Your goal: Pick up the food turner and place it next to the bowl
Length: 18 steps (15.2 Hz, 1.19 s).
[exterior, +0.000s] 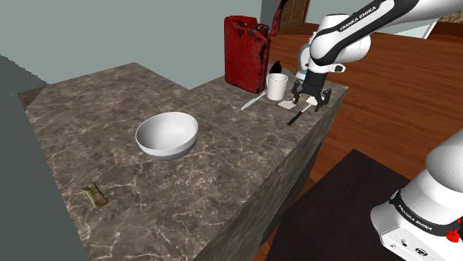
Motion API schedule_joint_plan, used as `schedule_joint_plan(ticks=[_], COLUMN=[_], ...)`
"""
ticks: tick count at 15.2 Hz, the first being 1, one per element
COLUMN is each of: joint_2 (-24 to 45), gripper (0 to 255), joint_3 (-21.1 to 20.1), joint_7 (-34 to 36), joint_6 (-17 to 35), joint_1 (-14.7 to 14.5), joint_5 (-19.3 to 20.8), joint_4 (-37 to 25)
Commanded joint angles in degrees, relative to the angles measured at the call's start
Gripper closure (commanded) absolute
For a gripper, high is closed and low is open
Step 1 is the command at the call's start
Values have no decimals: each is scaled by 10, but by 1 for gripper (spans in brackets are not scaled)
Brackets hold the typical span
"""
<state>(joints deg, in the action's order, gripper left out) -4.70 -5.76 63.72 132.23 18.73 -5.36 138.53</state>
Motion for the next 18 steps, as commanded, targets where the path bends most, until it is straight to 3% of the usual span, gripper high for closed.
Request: schedule_joint_plan(ticks=[1,3,4,13,18], joint_2=[0,0,0,0,-24], gripper=[0,0,255,255,255], joint_3=[0,0,0,0,1], joint_7=[0,0,0,0,2], joint_6=[1,0,0,1,-40], joint_1=[0,0,0,0,0], joint_5=[0,0,0,0,0], joint_4=[0,0,0,0,-16])
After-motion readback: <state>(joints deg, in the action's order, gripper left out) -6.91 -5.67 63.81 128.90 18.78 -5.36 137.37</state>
